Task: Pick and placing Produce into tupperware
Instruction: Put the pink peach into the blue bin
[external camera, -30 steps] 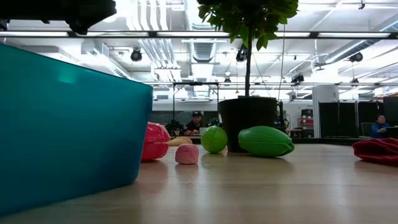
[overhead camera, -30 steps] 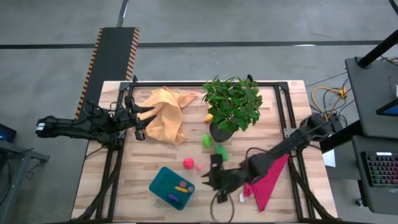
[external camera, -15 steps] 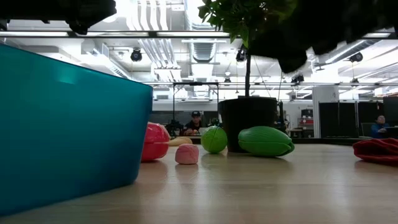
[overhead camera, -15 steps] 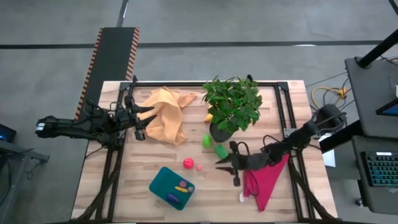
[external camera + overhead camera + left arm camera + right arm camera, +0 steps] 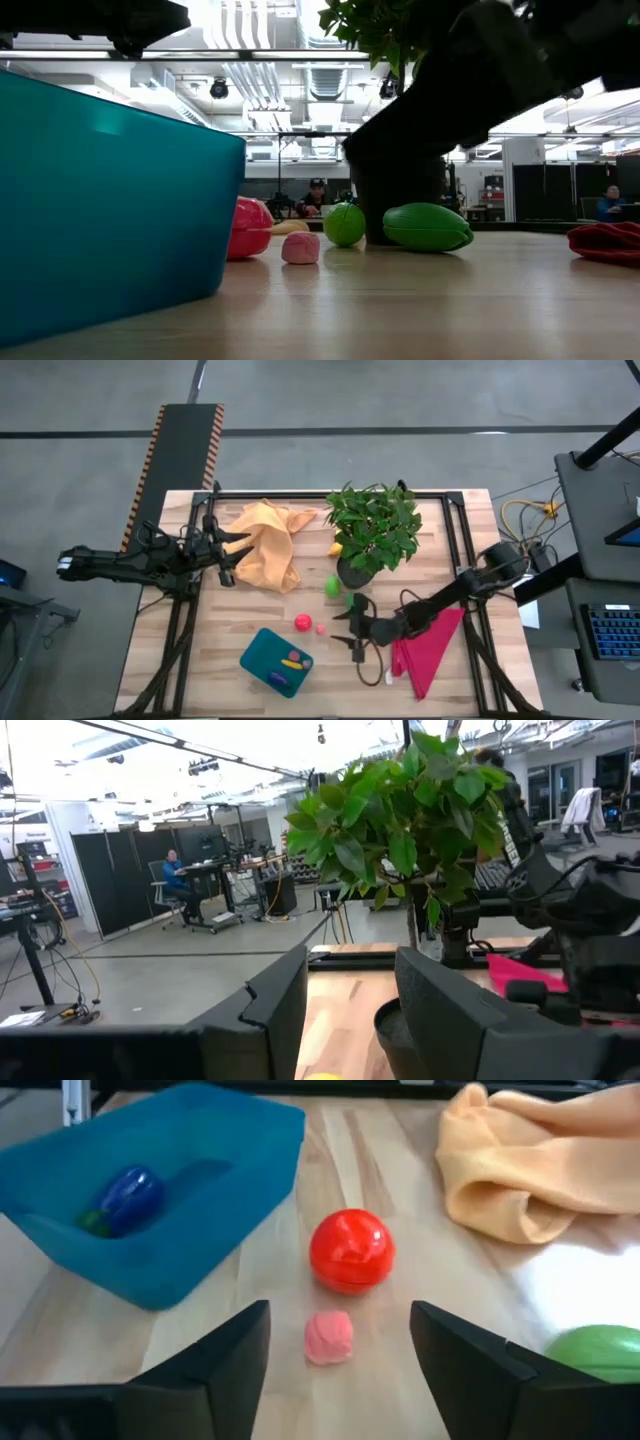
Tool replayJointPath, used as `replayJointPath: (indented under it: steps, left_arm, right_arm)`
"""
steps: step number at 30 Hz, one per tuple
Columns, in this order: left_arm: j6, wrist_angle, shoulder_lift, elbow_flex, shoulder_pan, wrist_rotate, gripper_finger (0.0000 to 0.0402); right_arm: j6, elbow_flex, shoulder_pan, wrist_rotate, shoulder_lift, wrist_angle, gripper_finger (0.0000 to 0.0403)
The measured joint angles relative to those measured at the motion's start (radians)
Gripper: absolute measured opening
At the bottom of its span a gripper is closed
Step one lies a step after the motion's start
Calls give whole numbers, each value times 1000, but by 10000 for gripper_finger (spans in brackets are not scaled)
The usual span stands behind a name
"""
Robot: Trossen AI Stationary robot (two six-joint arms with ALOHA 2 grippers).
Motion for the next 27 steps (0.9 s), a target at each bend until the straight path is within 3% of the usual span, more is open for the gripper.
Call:
replayJointPath:
  steps: [14,27]
  left_arm:
    - [2,42,-3,0,0,0,140]
    - [3,38,-3,0,0,0,140]
  right_arm:
    - [45,110,-45,0,196,-4,233]
    - [60,186,-48,-28,238,-94,230]
